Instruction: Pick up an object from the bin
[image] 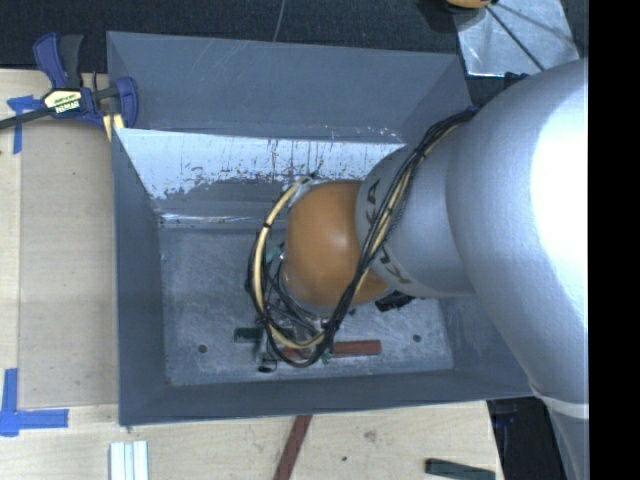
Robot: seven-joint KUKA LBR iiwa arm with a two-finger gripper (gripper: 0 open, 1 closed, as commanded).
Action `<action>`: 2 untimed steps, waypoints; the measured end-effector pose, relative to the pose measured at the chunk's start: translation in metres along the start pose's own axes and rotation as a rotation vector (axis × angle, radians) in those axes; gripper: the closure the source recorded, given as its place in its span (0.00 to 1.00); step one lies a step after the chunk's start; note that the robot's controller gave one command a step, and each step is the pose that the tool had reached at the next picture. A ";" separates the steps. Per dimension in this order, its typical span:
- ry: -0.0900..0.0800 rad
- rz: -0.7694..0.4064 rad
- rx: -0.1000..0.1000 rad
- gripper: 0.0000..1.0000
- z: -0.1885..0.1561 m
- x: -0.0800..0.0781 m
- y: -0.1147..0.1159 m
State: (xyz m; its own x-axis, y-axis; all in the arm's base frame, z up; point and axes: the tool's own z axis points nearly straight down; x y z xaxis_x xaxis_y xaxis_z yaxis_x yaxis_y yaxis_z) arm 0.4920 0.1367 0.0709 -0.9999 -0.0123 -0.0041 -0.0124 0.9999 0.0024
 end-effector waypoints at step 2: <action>0.001 -0.041 0.002 1.00 -0.130 -0.034 -0.009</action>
Offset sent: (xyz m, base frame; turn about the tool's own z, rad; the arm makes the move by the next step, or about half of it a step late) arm 0.0000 0.0000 0.0000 0.0000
